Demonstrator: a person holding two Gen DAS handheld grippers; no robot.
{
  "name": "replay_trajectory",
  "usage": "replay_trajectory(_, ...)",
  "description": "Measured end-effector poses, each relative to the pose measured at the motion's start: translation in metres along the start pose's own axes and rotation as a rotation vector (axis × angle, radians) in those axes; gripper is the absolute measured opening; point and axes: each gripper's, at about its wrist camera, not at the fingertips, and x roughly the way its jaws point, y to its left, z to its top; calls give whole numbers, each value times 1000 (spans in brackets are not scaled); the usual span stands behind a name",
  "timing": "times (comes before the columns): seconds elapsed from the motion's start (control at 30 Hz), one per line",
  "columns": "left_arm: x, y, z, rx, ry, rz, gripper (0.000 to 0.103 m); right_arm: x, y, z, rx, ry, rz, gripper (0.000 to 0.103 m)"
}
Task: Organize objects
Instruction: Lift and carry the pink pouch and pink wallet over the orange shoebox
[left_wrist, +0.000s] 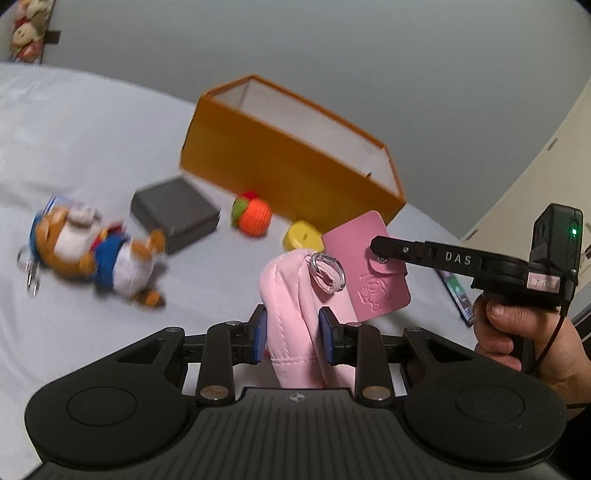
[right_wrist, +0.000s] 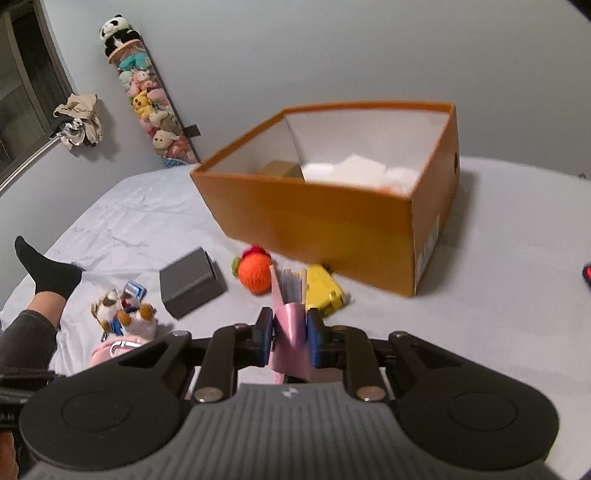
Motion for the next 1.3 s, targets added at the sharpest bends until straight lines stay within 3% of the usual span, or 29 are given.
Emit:
replay_trajectory(0.27, 8, -10, 67, 40, -29, -81, 32, -10, 5, 47, -38, -83, 11, 20)
replay_trajectory(0.5, 19, -16, 129, 95, -69, -64, 32, -8, 2, 90, -61, -140, 9, 20)
replay_trajectory(0.73, 43, -29, 187, 175, -64, -36, 32, 12, -19, 129, 1, -161, 9, 20)
replay_trajectory(1.0, 91, -49, 219, 286, 17, 5, 32, 47, -49, 160, 85, -145, -10, 20)
replay_trajectory(1.3, 139, -40, 234, 293, 75, 55, 32, 87, -80, 176, 154, -93, -28, 18)
